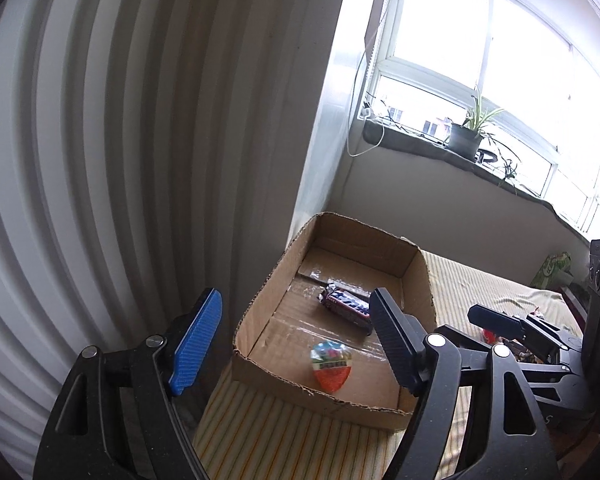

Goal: Organize snacks
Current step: 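Carry both snacks to the cardboard box and open both tools to drop them, then grasp the Snickers bar with the right tool while the left tool grasps the red candy bag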

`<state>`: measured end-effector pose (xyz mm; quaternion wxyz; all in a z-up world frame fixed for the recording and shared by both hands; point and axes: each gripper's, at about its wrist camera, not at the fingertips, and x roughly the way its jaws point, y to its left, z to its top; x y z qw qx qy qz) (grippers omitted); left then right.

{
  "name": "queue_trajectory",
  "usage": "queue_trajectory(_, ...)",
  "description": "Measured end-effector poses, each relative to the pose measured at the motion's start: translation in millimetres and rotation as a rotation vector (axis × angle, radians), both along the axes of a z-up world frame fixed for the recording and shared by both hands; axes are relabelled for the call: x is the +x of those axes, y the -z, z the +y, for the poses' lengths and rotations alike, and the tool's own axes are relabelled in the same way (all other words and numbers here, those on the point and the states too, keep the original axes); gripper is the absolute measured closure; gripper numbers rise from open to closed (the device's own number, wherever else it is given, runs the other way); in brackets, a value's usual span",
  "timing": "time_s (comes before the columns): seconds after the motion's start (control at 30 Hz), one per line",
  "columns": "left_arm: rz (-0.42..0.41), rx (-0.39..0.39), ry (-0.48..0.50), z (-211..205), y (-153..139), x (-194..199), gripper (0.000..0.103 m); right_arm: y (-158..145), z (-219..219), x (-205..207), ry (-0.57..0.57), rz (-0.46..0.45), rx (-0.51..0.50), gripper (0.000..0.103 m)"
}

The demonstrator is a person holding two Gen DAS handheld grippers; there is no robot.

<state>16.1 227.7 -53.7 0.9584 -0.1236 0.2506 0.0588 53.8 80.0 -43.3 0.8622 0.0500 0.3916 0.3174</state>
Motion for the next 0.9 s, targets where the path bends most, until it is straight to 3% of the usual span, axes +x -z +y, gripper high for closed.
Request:
queue_trajectory(0.27,0.006,0.033,0.074,-44.2,-8.6,7.2,0.027,3.9,-71.9,-9.1,0.113,0.020,0.017,0.029)
queue_trajectory(0.7,0.022,0.089,0.303,-167.7,-12.6,28.3,0.027,32.1,-232.3,-30.6,0.408,0.072,-0.035,0.028)
queue_trajectory(0.9,0.034,0.089,0.367,-194.4,-14.0,34.9,0.027,31.4,-246.2,-33.6,0.420,0.066,-0.025,0.028)
